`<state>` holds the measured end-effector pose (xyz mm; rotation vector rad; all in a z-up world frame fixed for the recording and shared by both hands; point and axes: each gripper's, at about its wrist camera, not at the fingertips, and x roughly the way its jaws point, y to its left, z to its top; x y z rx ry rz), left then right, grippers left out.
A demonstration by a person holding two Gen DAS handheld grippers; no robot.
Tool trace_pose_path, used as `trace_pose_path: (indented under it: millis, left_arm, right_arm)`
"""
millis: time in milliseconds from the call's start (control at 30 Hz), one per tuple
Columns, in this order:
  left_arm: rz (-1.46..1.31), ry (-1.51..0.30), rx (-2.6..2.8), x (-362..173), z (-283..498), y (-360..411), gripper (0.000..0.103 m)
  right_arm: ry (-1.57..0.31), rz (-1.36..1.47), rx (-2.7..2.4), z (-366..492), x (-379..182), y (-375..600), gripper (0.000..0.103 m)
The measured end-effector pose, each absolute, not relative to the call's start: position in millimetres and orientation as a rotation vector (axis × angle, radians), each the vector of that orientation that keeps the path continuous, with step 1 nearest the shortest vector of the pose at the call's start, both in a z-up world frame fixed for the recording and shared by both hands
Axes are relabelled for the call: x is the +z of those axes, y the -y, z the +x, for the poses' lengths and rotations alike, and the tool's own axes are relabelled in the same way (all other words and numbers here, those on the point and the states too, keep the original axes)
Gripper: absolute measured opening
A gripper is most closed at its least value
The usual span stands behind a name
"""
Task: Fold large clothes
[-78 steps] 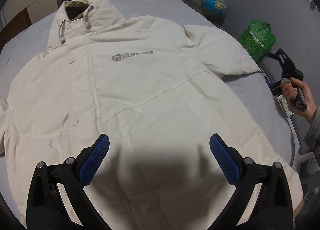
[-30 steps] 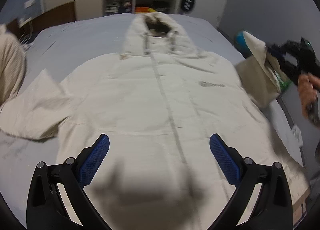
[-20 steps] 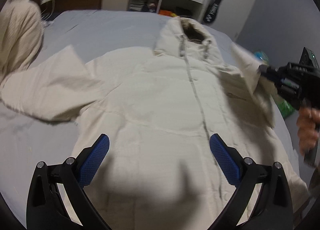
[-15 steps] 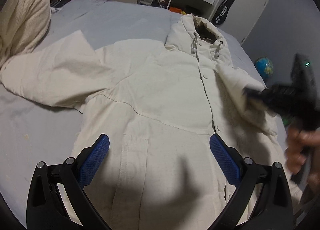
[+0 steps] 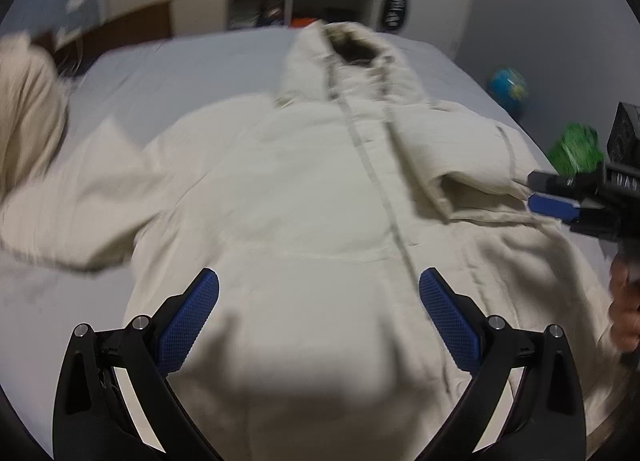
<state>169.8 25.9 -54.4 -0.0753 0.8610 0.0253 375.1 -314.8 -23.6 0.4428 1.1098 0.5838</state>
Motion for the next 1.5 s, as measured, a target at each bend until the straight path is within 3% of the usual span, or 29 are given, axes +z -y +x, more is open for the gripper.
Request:
trace_pose_path:
  millis: [333,433,500,667,733,767,800,900,1200,1500]
  left_arm:
    - [0.188,-0.815,-0.183,-42.5,230.5,92.7,0.096]
    - [0.337,-0.872,-0.266,-57.7,255.2,133.0,0.08]
    - [0.445,-0.917,-0.275,-74.2,270.6,151.8,0.063]
    - [0.599,-0.921,-0.232,-92.6,295.3,171.7,0.063]
    - [0.649,-0.915,-0.241,-95.8,301.0,177.3,0.053]
    - [0.663,-0.914,-0.247,-95.8,302.7,178.0,0.043]
    - [0.646,-0.911,-0.258,-91.9,302.7,174.1,0.031]
    - [0.5,-0.894,-0.262,-73.2,309.0,162.6,0.021]
    - [-0.054,-0.742,-0.1,-13.6,287.1,63.9,0.019]
    - [-0.406,-0.758,0.078,-43.9,244.5,-38.2,0.018]
  right_arm:
    - [-0.947,0.765,0.42,358.7,-46.2,421.6,0.053]
    - [-0.933,0.866,0.423,357.6,-57.9,435.5,0.053]
    - [-0.92,0.896,0.439,359.8,-59.1,439.6,0.053]
    - [-0.935,0.87,0.48,365.8,-61.8,434.3,0.053]
    - [-0.937,0.877,0.486,367.4,-62.9,435.4,0.053]
    - [-0.936,0.885,0.488,369.4,-64.0,436.3,0.053]
    - [-0.933,0.888,0.488,366.3,-65.6,436.6,0.053]
    - [-0.93,0.9,0.492,367.0,-68.2,439.3,0.053]
    - [-0.935,0.876,0.497,364.2,-68.8,438.5,0.053]
    - [-0.95,0.8,0.493,365.2,-64.9,426.5,0.053]
